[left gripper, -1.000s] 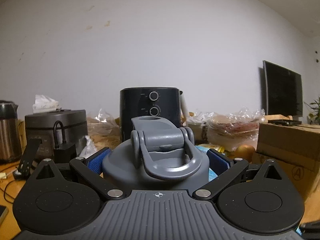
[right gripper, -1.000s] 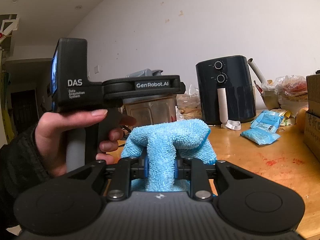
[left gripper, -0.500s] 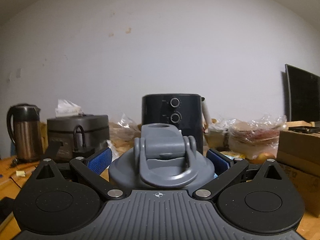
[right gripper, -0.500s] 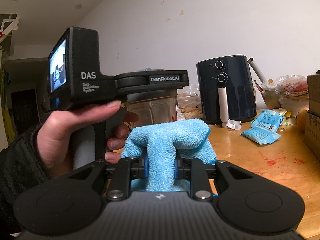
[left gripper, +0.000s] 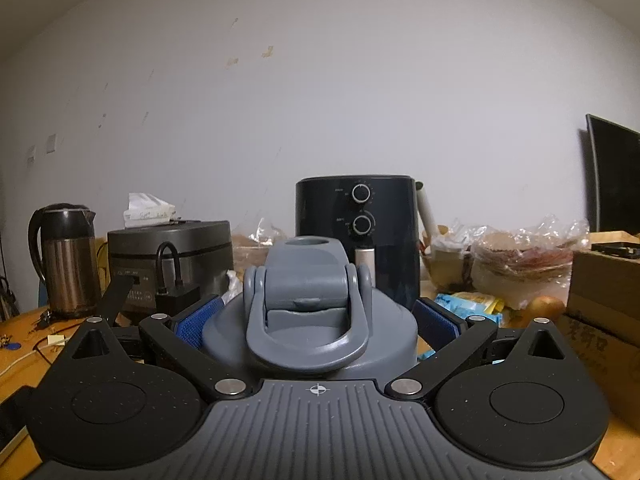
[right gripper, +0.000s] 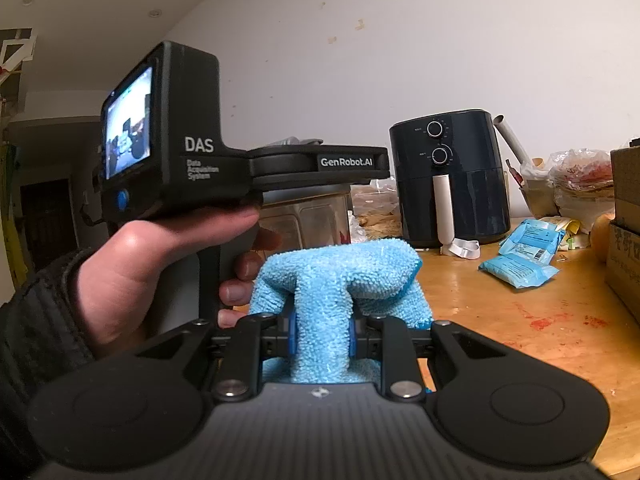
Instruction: Clean container
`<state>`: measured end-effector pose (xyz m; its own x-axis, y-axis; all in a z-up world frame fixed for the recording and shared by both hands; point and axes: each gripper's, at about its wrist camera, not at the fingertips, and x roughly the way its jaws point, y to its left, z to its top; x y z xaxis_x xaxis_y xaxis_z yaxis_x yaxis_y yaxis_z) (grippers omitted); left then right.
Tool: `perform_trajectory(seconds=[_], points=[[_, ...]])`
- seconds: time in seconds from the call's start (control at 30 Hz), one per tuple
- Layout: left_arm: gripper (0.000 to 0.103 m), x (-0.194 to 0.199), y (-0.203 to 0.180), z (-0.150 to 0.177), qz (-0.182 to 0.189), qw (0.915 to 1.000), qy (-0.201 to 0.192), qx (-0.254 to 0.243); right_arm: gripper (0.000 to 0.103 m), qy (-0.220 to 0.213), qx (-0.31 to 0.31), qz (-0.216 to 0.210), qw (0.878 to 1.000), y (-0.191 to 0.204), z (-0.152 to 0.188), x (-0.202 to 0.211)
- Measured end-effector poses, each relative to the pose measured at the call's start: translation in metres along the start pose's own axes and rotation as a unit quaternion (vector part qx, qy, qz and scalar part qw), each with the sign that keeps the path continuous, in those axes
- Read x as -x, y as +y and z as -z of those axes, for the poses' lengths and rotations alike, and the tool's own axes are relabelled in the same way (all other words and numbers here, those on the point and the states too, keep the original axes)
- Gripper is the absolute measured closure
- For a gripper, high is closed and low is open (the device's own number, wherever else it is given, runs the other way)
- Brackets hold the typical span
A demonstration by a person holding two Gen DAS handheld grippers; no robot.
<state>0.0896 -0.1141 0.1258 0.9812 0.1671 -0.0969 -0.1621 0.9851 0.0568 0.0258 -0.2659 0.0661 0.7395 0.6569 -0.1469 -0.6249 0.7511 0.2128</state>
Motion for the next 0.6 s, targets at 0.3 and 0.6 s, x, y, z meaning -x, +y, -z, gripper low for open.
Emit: perform_trajectory(seconds=[0.3,0.6], points=[[0.0,0.0002,0.0032,0.0003,-0.003,1.0,0.002,0.008,0.081,0.001,-0.002,-0.001,1.0,-0.0016,-0.0001,0.0001],[0.008,0.0,0.0027,-0.0007,-0.008,0.9999,0.002,0.006,0.081,0.002,-0.003,-0.002,1.0,-0.0009,0.0002,-0.0006]])
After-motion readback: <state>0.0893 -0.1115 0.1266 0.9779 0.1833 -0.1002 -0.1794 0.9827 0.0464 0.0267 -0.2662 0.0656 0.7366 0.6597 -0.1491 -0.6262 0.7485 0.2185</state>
